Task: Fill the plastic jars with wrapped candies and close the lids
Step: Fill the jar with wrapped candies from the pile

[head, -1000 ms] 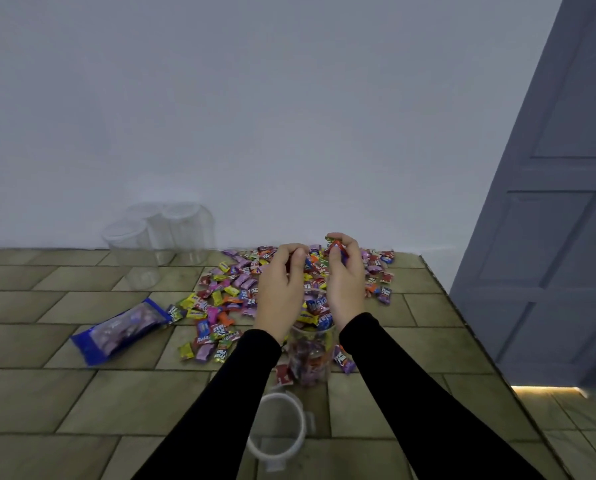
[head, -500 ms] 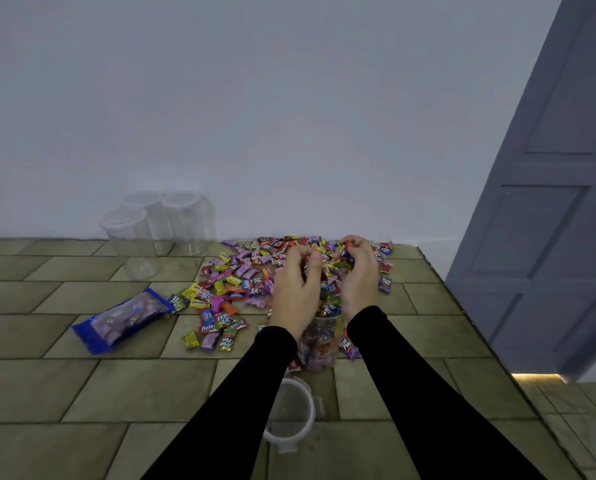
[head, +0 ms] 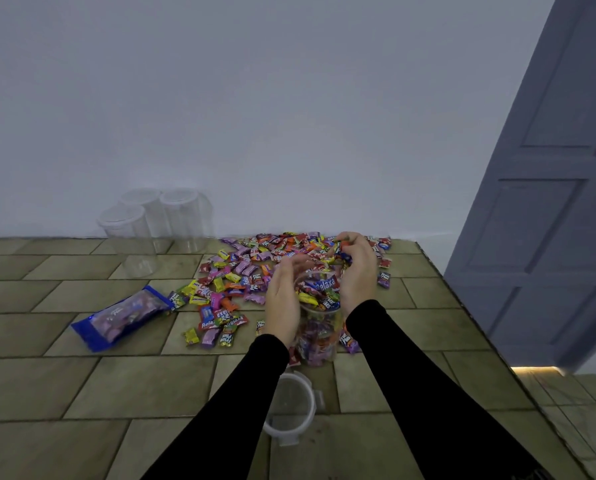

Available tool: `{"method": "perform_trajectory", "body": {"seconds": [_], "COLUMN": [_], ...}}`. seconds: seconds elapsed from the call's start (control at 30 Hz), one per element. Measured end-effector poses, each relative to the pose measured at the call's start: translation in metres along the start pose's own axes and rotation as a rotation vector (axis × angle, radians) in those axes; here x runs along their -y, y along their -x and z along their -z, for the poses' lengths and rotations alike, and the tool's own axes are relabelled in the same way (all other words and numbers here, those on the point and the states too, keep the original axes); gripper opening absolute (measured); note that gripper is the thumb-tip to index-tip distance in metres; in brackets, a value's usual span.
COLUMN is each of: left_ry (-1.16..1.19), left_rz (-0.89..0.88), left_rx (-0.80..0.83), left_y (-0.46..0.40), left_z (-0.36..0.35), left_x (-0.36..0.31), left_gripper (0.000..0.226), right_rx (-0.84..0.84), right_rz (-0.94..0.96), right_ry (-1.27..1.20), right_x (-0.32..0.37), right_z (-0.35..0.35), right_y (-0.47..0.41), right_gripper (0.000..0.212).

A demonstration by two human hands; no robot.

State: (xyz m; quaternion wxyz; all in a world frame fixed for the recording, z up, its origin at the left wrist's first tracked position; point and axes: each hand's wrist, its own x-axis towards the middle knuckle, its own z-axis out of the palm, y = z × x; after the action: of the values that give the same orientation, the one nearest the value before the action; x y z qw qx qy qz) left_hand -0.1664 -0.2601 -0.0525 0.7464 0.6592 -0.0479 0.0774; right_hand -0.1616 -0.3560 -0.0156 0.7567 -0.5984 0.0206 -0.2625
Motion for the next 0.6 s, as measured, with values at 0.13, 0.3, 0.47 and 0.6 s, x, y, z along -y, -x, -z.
{"method": "perform_trajectory", "body": {"seconds": [0.13, 0.3, 0.47, 0.6], "left_ry": [0.048, 0.166, 0.234, 0.227], "left_rz": [0.138, 0.188, 0.236, 0.248], "left_rx": [0.032, -0.057, -0.072, -0.108], "left_y": [0.003, 0.0, 0.0, 0.0], "left_z": [-0.006, -0.012, -0.013, -0.013], "left_x": [0.002, 0.009, 0.009, 0.012], "left_gripper": [0.074, 0.078, 0.07, 0.07], "right_rx": [0.059, 0.16, 0.221, 0.273], "right_rz": [0.015, -0.075, -0.064, -0.069], "right_ry": [-0.035, 0.034, 0.122, 0.112], "right_x": [0.01, 0.01, 0.004, 0.007], "right_z": [0.0, 0.001, 0.003, 0.002], "right_y": [0.005, 0.001, 0.0, 0.002], "right_gripper": [0.026, 0.026, 0.022, 0.024]}}
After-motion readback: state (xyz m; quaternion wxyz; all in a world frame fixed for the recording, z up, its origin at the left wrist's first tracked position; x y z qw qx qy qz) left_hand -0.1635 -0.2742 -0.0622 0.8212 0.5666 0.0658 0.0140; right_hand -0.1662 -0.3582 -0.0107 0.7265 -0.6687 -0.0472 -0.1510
